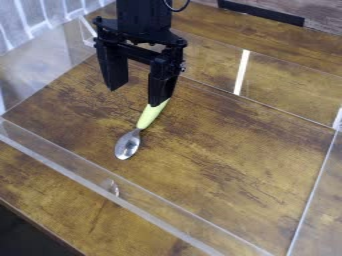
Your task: Move the green spoon to the right
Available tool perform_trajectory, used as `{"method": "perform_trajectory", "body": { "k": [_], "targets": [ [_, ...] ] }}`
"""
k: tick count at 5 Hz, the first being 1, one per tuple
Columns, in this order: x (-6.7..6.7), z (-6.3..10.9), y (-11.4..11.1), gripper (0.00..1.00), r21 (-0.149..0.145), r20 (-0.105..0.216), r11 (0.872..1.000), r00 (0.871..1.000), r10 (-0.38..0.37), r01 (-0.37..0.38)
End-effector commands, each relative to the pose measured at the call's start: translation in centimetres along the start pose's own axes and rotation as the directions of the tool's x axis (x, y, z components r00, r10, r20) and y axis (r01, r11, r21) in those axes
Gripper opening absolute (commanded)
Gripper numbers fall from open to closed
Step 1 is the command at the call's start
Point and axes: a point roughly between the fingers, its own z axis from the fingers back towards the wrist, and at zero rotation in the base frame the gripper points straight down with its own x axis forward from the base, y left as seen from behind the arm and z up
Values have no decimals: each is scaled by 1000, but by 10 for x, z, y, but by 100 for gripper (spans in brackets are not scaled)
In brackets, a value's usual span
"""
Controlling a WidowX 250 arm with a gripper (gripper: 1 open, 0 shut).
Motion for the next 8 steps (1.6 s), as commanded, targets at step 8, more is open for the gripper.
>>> {"method": "perform_trajectory", "body": {
  "k": [8],
  "targets": [
    [67, -81, 56, 100, -59, 181, 998, 983, 13, -2]
  ]
}}
